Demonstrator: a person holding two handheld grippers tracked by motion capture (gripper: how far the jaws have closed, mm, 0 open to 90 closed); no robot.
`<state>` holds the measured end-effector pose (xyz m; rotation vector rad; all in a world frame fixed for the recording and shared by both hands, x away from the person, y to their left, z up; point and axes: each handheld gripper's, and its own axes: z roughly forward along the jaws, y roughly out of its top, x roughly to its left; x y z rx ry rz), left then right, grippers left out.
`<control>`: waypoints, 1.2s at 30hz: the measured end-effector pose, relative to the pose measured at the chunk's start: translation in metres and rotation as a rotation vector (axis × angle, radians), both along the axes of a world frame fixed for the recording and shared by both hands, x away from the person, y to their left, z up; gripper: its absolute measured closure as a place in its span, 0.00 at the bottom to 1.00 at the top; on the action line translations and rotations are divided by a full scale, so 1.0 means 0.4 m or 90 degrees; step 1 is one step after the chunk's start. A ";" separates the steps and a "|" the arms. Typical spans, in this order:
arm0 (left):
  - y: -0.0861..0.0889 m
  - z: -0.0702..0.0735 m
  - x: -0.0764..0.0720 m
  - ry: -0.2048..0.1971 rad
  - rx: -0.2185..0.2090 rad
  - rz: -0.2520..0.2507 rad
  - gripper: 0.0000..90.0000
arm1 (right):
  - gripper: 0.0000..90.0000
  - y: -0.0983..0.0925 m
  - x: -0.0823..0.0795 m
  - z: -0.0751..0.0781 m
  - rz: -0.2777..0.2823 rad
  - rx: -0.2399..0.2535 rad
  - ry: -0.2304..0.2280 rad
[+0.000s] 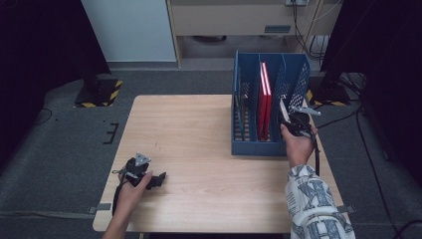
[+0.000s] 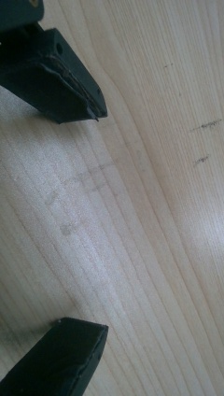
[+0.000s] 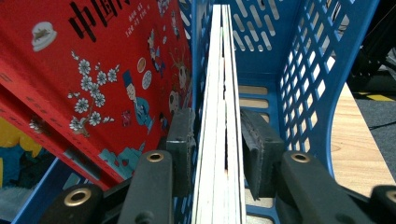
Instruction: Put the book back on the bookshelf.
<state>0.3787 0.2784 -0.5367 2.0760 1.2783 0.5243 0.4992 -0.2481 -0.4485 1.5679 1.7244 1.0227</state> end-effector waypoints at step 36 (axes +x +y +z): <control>-0.002 0.000 0.001 -0.001 -0.002 0.000 0.00 | 0.84 -0.009 0.051 -0.002 -0.051 -0.053 -0.014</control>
